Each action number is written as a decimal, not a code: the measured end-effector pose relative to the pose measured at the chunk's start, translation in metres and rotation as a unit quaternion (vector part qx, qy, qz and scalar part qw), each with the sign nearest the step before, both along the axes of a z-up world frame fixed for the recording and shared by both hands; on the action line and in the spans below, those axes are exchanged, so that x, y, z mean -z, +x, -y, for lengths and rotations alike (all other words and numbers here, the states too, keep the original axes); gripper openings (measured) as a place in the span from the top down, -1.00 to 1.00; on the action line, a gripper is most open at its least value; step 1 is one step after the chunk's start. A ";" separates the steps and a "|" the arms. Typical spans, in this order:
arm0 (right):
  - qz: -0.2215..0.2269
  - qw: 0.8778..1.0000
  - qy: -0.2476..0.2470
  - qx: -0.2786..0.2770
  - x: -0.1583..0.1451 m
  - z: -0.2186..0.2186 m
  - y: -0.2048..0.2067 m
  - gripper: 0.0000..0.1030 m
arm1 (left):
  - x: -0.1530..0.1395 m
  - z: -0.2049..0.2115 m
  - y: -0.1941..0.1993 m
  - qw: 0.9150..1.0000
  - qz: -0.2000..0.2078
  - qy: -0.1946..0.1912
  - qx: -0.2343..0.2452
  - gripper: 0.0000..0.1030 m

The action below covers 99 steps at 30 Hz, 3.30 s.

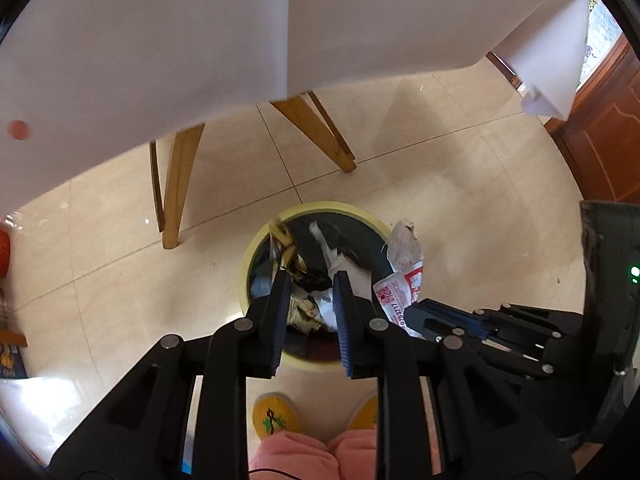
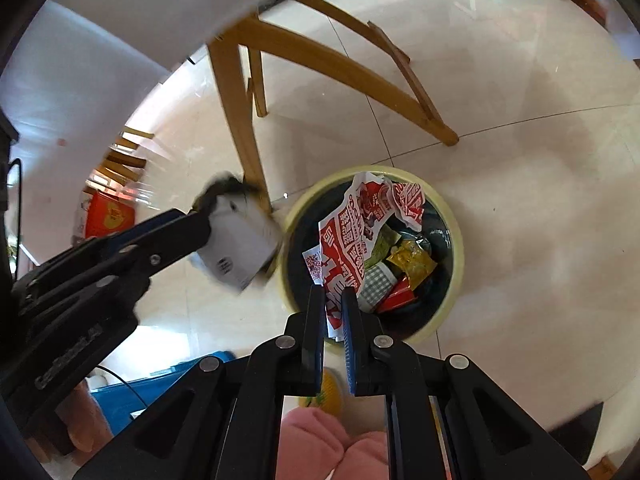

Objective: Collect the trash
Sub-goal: 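Open both tools to drop the wrappers into the bin, then raise both open tools back up toward the table, then grasp the green-black packet with the right tool while the left tool reaches the green-white packet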

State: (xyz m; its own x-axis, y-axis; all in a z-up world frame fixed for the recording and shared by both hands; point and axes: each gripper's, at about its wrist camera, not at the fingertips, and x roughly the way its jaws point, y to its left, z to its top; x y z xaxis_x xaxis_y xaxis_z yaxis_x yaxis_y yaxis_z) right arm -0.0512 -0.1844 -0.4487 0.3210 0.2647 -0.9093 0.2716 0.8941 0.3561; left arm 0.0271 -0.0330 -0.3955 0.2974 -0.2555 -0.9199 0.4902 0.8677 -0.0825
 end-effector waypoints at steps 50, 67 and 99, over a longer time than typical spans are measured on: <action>0.170 0.981 -0.074 -0.055 -0.451 -0.014 -0.056 0.45 | -0.417 -0.068 -0.056 0.985 0.152 -0.020 -0.083 0.22; 0.242 0.960 -0.107 -0.093 -0.531 -0.016 -0.021 0.35 | -0.490 -0.085 -0.051 0.963 0.229 -0.033 -0.140 -0.52; 0.112 0.981 -0.153 -0.033 -0.384 0.035 0.431 0.02 | -0.313 -0.025 0.432 0.986 -0.044 -0.093 -0.129 -0.88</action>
State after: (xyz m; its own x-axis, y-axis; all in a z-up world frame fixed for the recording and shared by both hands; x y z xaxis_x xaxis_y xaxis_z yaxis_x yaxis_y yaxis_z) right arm 0.3802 -0.2190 -0.0645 0.5126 0.0172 -0.8584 0.1546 0.9816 0.1120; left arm 0.4593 -0.0081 -0.0822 0.2948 -0.3484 -0.8898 0.2387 0.9285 -0.2845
